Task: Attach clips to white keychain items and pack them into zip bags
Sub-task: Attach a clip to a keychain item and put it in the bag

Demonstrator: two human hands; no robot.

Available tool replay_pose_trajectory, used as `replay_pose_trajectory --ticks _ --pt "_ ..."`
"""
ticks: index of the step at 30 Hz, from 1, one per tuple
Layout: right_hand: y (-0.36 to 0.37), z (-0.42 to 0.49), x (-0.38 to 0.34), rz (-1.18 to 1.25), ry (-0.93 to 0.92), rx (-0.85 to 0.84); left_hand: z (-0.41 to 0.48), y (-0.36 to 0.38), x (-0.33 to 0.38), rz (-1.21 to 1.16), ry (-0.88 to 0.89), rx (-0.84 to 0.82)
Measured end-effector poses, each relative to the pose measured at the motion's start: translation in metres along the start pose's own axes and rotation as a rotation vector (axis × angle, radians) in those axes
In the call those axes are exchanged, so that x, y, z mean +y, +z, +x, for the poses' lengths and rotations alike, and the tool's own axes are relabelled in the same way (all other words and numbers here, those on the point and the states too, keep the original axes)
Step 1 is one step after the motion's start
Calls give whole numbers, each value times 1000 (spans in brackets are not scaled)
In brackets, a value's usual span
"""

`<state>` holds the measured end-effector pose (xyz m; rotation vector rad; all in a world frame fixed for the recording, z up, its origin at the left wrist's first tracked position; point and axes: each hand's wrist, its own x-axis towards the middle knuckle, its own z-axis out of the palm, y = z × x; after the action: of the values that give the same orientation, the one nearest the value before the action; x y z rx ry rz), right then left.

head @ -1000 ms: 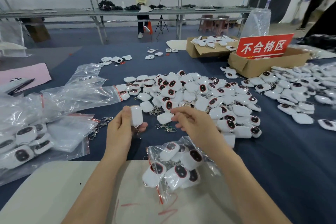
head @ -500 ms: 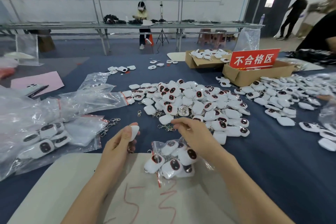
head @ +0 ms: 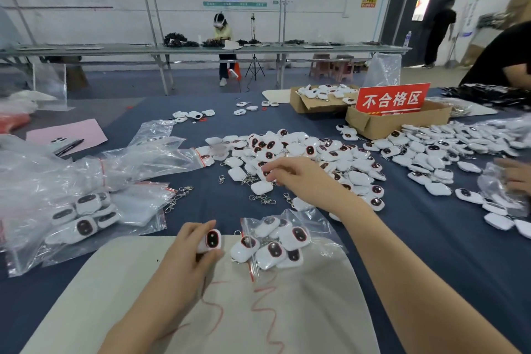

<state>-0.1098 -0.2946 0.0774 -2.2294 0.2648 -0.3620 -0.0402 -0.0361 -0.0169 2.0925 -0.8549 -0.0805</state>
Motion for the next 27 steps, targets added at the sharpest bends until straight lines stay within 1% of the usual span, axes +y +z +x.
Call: replay_pose_trajectory --ticks 5,10,12,14,19,22,27 --pt "9 3 0 -179 -4 -195 3 -8 1 69 -59 -112" --pt "18 6 -4 -249 -54 -358 1 -13 7 18 -120 -106" --pt "22 8 -6 -312 -90 -405 1 -14 8 17 -142 -129" --pt "27 8 -8 -392 -115 -444 2 -14 11 18 -149 -157" --pt "41 11 -9 -501 -171 -531 6 -12 18 43 -116 -195" --pt "48 10 -7 -559 -165 -595 6 -11 16 58 -105 -197" --pt "52 12 -6 -575 -172 -581 5 -10 18 83 -90 -186"
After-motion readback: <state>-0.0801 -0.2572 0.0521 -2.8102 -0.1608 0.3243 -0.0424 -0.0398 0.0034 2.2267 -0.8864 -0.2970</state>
